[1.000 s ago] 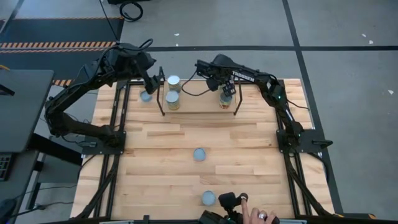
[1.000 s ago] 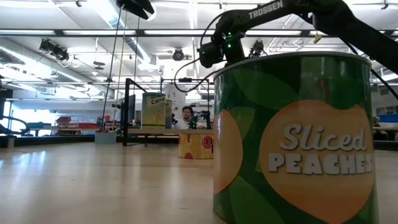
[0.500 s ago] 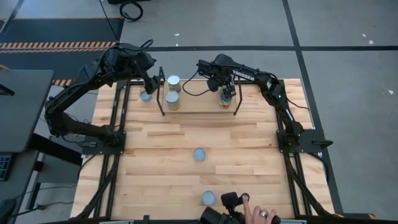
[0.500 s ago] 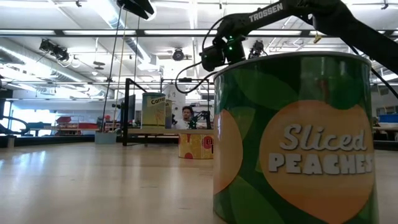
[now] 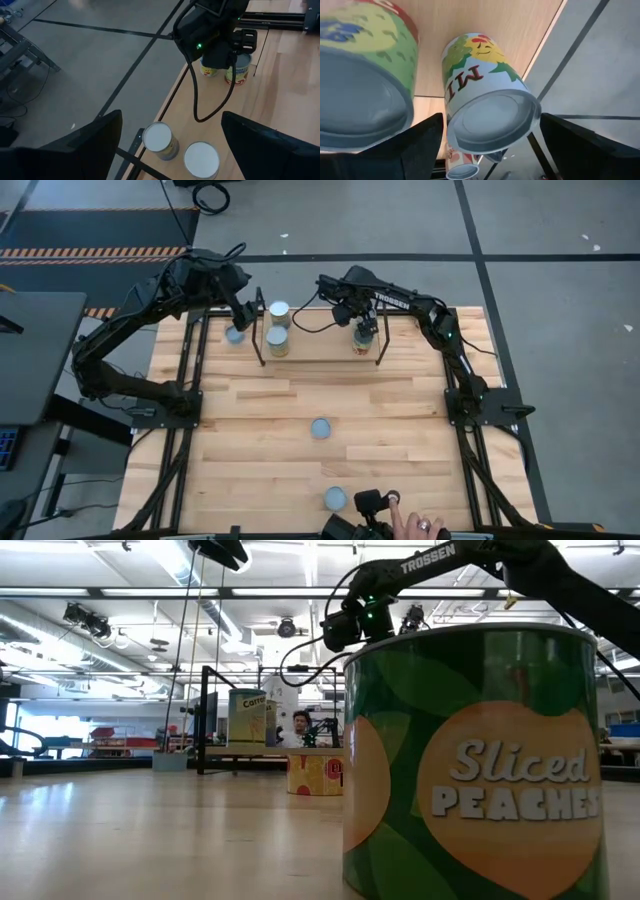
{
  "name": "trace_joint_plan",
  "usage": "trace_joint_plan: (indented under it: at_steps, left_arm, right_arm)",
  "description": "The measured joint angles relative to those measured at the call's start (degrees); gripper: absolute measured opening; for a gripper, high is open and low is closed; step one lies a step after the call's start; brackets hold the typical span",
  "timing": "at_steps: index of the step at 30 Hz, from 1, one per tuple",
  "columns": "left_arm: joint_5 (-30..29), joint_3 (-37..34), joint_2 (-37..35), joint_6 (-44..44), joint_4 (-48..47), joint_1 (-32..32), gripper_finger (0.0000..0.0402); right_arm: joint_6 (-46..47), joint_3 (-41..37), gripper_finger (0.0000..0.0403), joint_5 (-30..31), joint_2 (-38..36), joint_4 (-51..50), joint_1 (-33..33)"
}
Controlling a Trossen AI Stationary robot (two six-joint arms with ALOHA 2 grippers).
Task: Pick and place cans onto a shelf
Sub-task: Put the white can on the shelf aligned with the light green can
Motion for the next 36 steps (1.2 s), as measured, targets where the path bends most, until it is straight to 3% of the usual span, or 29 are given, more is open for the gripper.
trace_joint_plan:
  at_steps: [13,17,20,25,32,34,36]
  left_arm:
    - [0.0,0.0,0.0,-0.4,1.76,0.0,0.0347]
    - [-0.02,0.0,0.0,-0.41,2.79,0.0,0.0347]
    - [-0.04,0.0,0.0,-0.94,2.99,0.0,0.0347]
    - [-0.07,0.0,0.0,-2.76,2.99,0.0,0.0347]
    - [-0.09,0.0,0.0,-3.89,2.99,0.0,0.0347]
    - [-0.21,0.0,0.0,-4.34,3.1,0.0,0.0347]
    - [-0.24,0.0,0.0,-4.52,3.56,0.0,0.0347]
  right_arm:
    - [4.04,0.0,0.0341,0.38,-4.12,0.55,1.73]
    - [10.06,0.0,0.0339,0.16,-8.18,1.3,1.66]
    - [18.39,0.1,0.0324,-4.96,-10.49,1.54,0.38]
    - [35.52,0.09,0.0241,-16.61,-11.26,3.74,-3.97]
    - [43.14,-4.5,0.0032,-25.67,-11.21,7.7,-7.45]
    - [43.0,-6.64,0.0013,-26.03,-11.21,9.07,-7.75]
    - [43.35,-8.94,0.0018,-24.03,-11.21,11.08,-7.78]
